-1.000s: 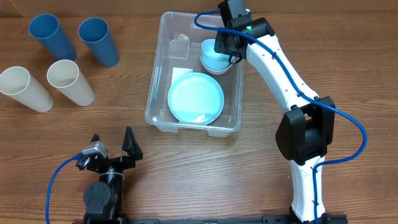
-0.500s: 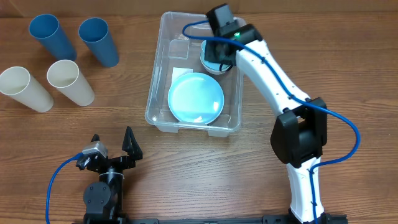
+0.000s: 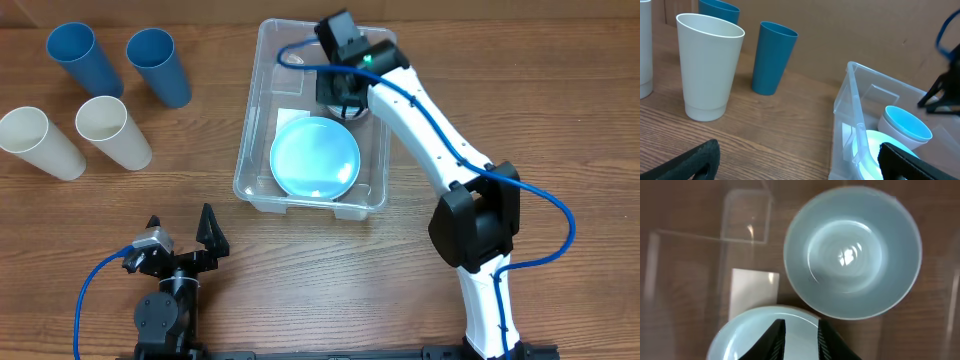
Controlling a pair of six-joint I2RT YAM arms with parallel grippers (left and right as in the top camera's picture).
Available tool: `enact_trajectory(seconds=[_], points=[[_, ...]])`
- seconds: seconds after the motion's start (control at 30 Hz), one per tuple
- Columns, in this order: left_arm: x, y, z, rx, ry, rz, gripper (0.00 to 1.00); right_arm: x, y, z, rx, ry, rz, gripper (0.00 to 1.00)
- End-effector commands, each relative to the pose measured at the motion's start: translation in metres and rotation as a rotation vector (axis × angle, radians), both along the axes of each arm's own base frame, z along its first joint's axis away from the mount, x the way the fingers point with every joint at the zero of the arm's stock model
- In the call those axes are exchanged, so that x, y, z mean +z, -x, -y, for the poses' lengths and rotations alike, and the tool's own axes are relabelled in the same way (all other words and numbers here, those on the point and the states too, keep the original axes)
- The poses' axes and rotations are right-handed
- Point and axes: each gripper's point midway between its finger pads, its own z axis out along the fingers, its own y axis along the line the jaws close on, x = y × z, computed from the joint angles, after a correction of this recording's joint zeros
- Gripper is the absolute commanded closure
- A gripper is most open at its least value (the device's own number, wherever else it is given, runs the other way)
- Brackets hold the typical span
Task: Pack container
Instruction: 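Release the bowl and raise the right arm to the back right, then move the left gripper to the cream cups and grasp one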
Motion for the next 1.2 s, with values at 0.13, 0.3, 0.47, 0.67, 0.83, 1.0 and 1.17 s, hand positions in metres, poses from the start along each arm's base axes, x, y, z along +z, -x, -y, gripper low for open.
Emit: enact_trajectory(seconds=[0.13,0.3,0.47,0.67,0.83,1.0,1.17], points=[[0.001,0.000,0.000,-0.001,0.007,0.007,0.00,0.137,-0.002,0.073,-0.117,-0.065,0.166,0.66],[0.001,0.000,0.000,-0.001,0.007,0.007,0.00,0.164,0.002,0.187,-0.350,-0.059,0.169,0.44],[0.001,0.000,0.000,-0.001,0.007,0.007,0.00,0.159,0.015,0.290,-0.563,-0.030,0.121,0.00],[0.001,0.000,0.000,-0.001,0.007,0.007,0.00,0.155,0.033,0.362,-0.717,-0.017,0.095,0.00],[0.001,0.000,0.000,0.000,0.007,0.007,0.00,0.155,0.038,0.383,-0.762,-0.014,0.096,0.00],[0.023,0.004,-0.026,0.147,-0.029,0.088,0.00,0.155,0.039,0.383,-0.764,-0.014,0.096,0.00],[0.084,0.012,0.001,-0.011,-0.253,0.142,0.00,0.155,0.039,0.383,-0.764,-0.014,0.096,0.00]])
